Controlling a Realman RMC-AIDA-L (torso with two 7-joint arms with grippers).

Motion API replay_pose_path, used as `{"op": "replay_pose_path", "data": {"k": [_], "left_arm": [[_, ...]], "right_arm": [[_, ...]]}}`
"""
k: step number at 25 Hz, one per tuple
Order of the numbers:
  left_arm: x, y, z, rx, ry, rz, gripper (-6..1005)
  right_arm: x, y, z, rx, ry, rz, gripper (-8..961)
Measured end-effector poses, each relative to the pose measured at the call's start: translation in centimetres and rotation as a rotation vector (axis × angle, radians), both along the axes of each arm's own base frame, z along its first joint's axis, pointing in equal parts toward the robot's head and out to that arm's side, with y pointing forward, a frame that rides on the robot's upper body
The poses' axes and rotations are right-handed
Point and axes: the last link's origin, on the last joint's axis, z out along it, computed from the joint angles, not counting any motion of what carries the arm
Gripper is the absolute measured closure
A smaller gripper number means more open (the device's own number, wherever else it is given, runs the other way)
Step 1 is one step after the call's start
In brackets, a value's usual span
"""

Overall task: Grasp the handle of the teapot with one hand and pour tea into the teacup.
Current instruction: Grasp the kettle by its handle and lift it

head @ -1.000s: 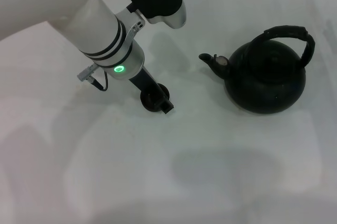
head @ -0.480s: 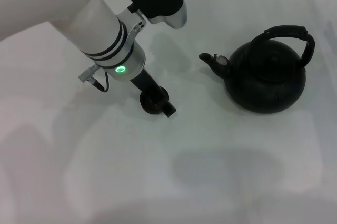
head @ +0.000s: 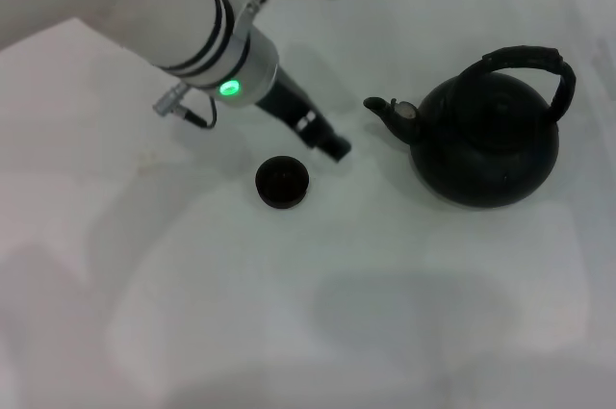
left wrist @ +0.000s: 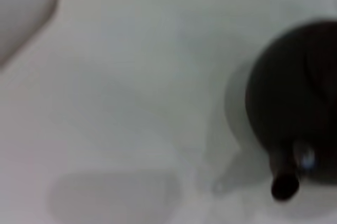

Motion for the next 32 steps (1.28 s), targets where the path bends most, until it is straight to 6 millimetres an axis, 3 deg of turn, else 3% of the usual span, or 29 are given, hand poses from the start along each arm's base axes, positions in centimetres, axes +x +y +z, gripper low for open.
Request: {"op": "replay_pose_path", "data": {"k": [9,15,22,32], "left_arm": [[1.7,0.1,3.1,0.056,-0.191,-0.079,109],[1.4,0.6,5.4,0.175,-0.418,-0.137,109],[-2.4,1.6,8.0,0.456,-0.688,-0.078,109],[-10.1,2.1,10.6,0.72,-0.846,0.123,109]], "right_arm": [[0.0,0.0,0.1,0.01,0.005,-0.002,214],[-0.1,0.1,0.2,0.012,0.007,0.001,217],[-0.1,0.1,0.2,0.013,0.006,0.002,220],[-0.1,0.2,0.6,0.038,0.092,0.006,224]]}}
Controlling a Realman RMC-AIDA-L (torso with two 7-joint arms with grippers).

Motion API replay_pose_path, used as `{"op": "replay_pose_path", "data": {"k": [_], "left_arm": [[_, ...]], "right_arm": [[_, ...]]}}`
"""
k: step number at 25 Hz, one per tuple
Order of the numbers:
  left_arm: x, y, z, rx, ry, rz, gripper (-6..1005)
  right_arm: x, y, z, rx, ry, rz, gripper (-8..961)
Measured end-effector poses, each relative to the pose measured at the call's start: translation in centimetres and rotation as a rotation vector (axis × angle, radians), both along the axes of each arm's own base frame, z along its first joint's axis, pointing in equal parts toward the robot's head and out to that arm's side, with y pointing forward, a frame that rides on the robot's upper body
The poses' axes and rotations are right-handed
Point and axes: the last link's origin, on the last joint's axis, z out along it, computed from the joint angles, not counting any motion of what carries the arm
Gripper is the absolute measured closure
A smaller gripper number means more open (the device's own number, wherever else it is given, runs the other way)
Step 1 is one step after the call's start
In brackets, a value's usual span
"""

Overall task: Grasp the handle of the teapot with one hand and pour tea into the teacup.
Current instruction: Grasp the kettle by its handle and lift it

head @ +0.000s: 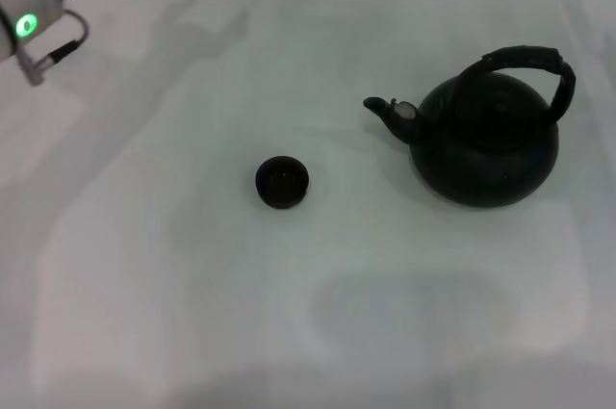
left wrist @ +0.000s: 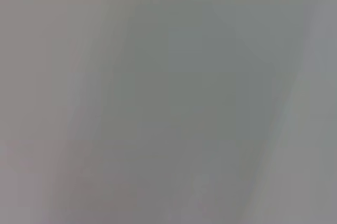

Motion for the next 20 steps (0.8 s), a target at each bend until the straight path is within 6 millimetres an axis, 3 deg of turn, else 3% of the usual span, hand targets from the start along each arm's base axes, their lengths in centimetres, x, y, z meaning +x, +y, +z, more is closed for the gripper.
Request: {"op": "replay_pose_path", "data": {"k": [8,15,20], "left_arm": [[-4.6,-2.7,-0.1,0.268,-0.082,-0.137,109],[-8.3,-4.4,-0.2,0.426,-0.051,-0.06,108],[-10.2,-5.5,-0.1,0.451,-0.054,0.012,108]], "right_arm": [[0.1,0.0,0.1,-0.001,0.002,0.0,228],[-0.4,-0.5,0.4,0.024,0.053,0.043,231],[-0.8,-2.8,1.3,0.055,0.193,0.156,233]]}}
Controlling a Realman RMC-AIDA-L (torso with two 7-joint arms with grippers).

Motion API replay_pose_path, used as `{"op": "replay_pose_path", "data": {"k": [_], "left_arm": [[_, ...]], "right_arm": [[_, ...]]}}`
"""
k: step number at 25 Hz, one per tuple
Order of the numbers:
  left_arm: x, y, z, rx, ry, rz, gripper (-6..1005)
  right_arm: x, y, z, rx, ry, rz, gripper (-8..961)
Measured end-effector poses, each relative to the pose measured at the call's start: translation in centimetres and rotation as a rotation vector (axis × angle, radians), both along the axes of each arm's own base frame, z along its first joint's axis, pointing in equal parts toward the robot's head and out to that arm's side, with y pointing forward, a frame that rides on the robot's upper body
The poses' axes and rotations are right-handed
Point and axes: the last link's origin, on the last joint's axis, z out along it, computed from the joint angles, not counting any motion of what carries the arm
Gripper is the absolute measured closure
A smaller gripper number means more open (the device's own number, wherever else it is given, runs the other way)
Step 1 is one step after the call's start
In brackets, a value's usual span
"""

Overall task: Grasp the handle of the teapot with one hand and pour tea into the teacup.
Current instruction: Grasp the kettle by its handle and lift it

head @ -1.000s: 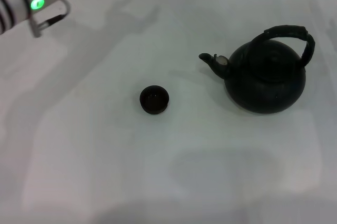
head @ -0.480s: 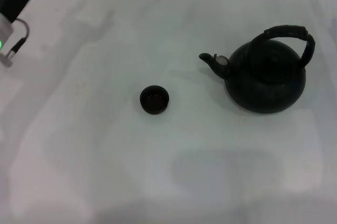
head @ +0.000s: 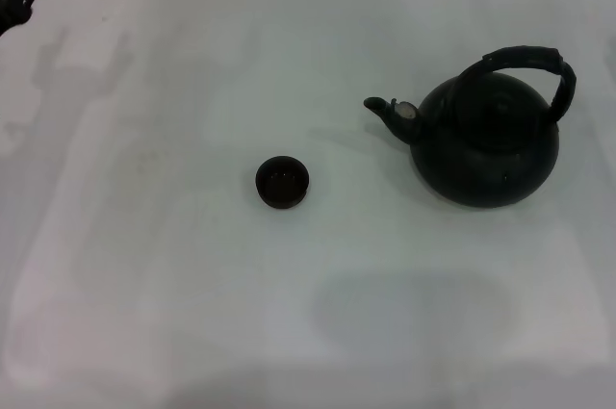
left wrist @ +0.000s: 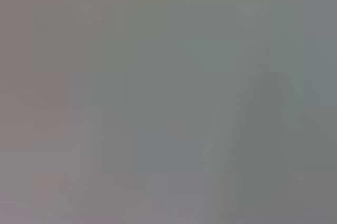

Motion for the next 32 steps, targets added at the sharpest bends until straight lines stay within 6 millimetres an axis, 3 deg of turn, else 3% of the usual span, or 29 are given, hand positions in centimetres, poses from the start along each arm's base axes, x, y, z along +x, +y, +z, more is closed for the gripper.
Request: {"op": "replay_pose_path", "data": {"k": [8,14,18,32], "left_arm": [[-0.7,-0.3,-0.5,-0.025,0.009,0.029,108],[-0.7,0.0,-0.6,-0.035,0.014,0.033,109],[-0.6,0.2,-0.6,-0.035,0.009,0.03,109],[-1.1,-0.1,-0.6,-0.036,0.004,0.05,109]], "right_arm": [[-0.4,-4.5,-1.0,-0.147,0.052,0.173,236],[-0.9,-6.5,-2.7,-0.289,0.013,0.247,239],[-0.9,-6.5,-3.5,-0.32,-0.007,0.244,241],[-1.3,-3.7,-5.6,-0.441,-0.068,0.21,247]]}}
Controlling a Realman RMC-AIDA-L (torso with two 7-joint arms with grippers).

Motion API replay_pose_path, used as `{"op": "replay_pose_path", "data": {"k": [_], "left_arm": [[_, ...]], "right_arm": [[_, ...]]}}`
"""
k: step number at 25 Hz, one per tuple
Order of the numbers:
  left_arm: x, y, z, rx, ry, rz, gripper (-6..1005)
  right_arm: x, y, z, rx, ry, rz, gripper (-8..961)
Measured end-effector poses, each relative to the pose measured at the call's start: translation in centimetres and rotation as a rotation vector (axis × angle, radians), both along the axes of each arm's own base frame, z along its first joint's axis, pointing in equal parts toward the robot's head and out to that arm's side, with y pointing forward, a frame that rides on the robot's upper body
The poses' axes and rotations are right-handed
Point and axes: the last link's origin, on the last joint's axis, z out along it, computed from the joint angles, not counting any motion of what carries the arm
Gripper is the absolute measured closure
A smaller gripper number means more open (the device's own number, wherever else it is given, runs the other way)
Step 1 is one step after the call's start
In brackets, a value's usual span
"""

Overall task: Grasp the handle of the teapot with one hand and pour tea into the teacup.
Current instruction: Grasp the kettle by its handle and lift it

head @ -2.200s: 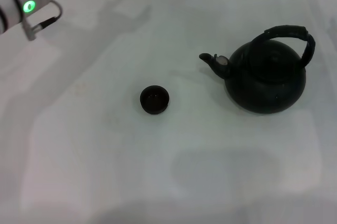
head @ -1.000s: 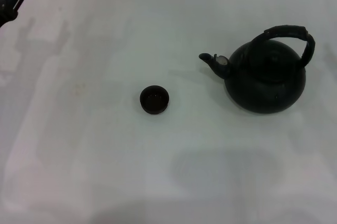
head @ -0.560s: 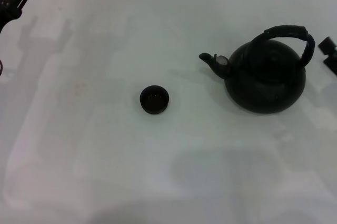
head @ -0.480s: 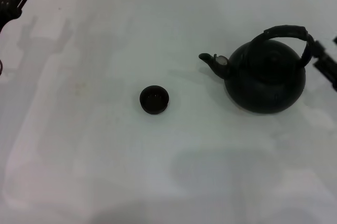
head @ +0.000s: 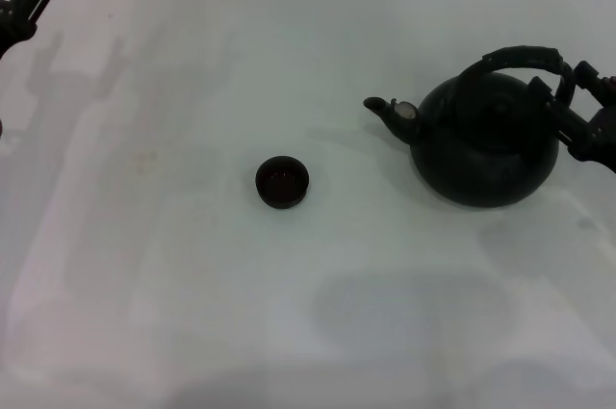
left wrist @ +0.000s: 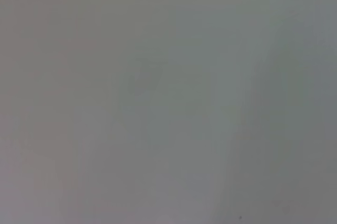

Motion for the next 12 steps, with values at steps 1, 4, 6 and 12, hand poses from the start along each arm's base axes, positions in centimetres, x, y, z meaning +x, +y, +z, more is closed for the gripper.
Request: {"op": "replay_pose_path", "data": {"k": [1,4,6,12], "left_arm": [[0.01,-0.01,-0.02,-0.001,0.0,0.0,109],[0.01,-0.03,-0.11,-0.005,0.001,-0.001,109],[-0.08,-0.1,-0.18,-0.008,0.002,0.003,109],[-0.1,-0.12,-0.19,-0.009,0.002,0.004,108]], "right_arm": [[0.06,0.13,-0.08,-0.003,-0.004,-0.007,247],[0.14,0.41,-0.25,-0.006,-0.012,-0.021,249],[0.11,0.4,-0.26,-0.006,-0.014,-0.019,249],[0.32,0.21,0.0,0.01,-0.006,-0.029,252]]}}
